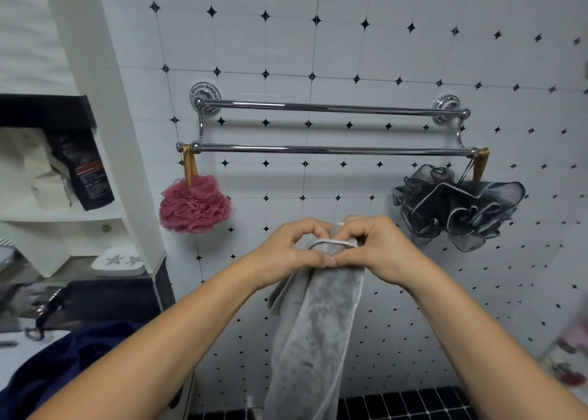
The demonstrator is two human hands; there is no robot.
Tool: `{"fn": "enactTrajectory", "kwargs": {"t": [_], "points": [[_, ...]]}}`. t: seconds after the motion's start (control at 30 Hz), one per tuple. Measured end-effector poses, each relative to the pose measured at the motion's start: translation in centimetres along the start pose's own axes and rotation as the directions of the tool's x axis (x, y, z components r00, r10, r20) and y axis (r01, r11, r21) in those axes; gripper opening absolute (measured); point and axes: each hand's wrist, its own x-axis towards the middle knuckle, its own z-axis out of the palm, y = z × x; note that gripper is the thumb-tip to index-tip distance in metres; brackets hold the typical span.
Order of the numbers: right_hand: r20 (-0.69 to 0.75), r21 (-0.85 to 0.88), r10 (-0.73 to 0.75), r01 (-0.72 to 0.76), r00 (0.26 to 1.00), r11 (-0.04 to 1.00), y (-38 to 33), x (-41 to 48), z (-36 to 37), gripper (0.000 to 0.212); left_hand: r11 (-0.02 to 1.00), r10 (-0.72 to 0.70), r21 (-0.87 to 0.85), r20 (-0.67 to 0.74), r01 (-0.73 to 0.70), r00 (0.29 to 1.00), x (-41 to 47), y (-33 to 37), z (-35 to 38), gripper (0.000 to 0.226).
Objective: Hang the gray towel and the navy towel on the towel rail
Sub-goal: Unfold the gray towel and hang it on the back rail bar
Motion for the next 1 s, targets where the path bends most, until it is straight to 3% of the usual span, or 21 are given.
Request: {"fn": "enactTrajectory", "kwargs": {"t": [0.1,0.23,0.47,0.63,0.77,0.87,0.93,1.0], "points": [[0.012,0.003,-0.005,0.005,1.0,1.0,-0.1,-0.5,-0.8,0.016,0.999,0.015,-0.03,0.018,-0.015,1.0,0.2,-0.3,0.1,0.024],[-0.051,0.063,0.075,-0.071,0.996,0.995,0.5,-0.9,-1.5,0.018,0.997,0.072,0.031,-0.079,-0.07,0.994,0.8,-0.2,0.1,0.008],[-0.176,0.145,0.115,-0.089,0.978,0.985,1.3,-1.0,-1.6,0.015,0.989,0.099,0.12,-0.139,-0.082,0.985,1.0,0.0,0.1,0.011],[-0.151,0.209,0.187,-0.154,0.971,0.966,1.6,-0.9,-1.7,0.037,0.989,0.097,0.126,-0.173,-0.076,0.98,0.7,0.3,-0.4,0.021],[-0.154,0.181,0.143,-0.115,0.978,0.977,1.3,-0.6,-1.2,0.011,0.987,0.097,0.141,-0.168,-0.074,0.981,0.3,0.5,-0.3,0.008],[-0.172,0.192,0.135,-0.101,0.976,0.976,1.0,-0.3,-1.0,0.012,0.973,0.101,0.221,-0.155,-0.066,0.983,0.0,0.2,0.6,0.02],[-0.151,0.152,0.125,-0.102,0.981,0.983,0.9,-0.3,-1.0,0.012,0.943,0.166,0.321,-0.214,-0.091,0.963,0.0,0.0,1.2,0.015],[-0.138,0.109,0.111,-0.097,0.984,0.989,0.9,-0.3,-1.0,0.014,0.943,0.197,0.317,-0.275,-0.104,0.941,0.2,0.0,1.3,0.009]]}}
